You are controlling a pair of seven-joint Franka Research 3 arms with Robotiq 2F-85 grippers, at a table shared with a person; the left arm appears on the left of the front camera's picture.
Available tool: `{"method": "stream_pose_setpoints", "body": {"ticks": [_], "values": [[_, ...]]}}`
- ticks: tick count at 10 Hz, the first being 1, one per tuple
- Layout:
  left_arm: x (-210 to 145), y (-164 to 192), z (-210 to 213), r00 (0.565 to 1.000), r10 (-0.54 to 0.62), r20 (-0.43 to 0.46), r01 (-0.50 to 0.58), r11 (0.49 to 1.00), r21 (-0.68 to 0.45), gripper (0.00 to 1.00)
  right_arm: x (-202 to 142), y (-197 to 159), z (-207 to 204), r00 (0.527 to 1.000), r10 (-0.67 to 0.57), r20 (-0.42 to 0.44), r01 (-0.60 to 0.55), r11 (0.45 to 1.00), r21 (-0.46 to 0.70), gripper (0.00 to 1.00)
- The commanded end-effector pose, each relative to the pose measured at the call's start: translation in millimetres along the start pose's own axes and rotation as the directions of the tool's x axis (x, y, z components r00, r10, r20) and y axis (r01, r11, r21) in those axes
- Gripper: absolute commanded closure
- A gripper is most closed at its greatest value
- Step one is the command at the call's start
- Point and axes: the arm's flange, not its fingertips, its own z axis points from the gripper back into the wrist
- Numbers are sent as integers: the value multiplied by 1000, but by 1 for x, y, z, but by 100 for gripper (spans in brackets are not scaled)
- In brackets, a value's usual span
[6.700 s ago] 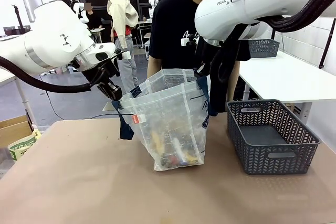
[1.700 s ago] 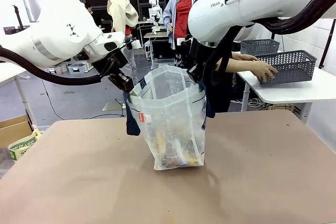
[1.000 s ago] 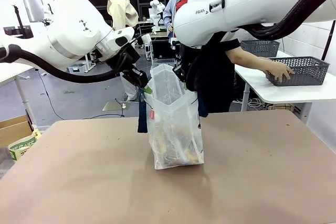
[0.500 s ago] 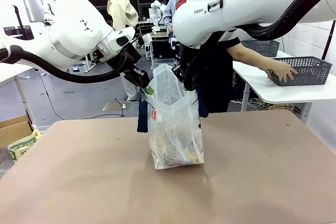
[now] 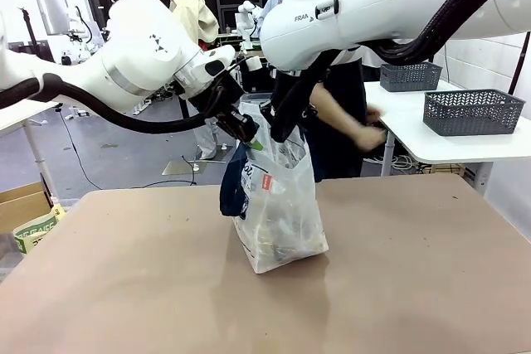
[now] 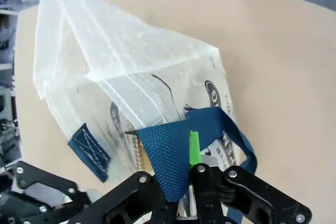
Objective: Transfer purchased items from the store into the shopping bag.
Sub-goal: Move the Reusable shopping bag to the right side of the table.
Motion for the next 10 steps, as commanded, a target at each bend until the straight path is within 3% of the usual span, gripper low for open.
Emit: {"method": "stream_pose_setpoints", "body": {"ticks": [1,4,5,7,10], "values": [[10,8,0,999,-28,27,28,1000,-12,100,6,7,3,999,-31,29,31,1000,-5,100],[12,13,5,996,-7,84,5,1000,29,100,5,1,6,999,28,32,-29,1000,9,100],[8,9,-4,1000,-9,17,9,1000,-1,100,2,3,-2,1000,-12,1,12,1000,4,100],[10,22,6,999,-18,46,19,1000,-12,100,2,2,-2,1000,-3,1,3,1000,3,100],[23,38,15,994,-105,22,106,993,-46,100,7,14,1,980,-198,-12,198,980,27,100]]}}
